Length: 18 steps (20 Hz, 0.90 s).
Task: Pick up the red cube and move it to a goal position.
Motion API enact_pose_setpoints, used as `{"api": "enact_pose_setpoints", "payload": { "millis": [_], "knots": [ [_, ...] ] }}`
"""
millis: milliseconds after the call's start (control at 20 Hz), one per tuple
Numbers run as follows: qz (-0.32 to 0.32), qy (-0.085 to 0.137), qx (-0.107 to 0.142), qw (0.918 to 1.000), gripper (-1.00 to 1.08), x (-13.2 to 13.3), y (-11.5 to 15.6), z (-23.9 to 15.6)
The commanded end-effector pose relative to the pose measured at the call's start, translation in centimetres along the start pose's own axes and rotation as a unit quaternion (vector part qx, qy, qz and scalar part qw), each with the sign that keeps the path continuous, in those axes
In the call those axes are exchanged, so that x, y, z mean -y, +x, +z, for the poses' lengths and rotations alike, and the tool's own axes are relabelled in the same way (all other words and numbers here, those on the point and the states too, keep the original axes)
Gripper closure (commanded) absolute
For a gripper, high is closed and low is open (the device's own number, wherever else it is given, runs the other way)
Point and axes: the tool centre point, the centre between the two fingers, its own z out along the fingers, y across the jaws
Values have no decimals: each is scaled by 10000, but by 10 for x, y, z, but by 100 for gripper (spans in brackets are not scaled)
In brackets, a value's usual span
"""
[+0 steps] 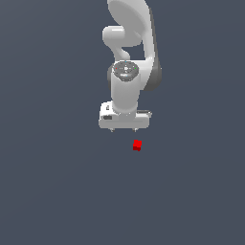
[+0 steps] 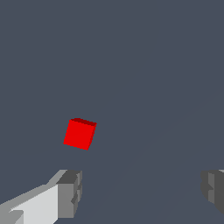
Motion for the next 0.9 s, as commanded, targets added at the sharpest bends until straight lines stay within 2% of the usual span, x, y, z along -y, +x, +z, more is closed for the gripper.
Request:
{"api": "enact_pose_setpoints", "payload": {
  "millis": [0,400,850],
  "knots": [
    [0,0,0,10000,-92,0,0,0],
    [165,10,-17,9999,-92,9,-1,16],
    [738,45,-76,9972,-92,40,0,72]
  ]
}}
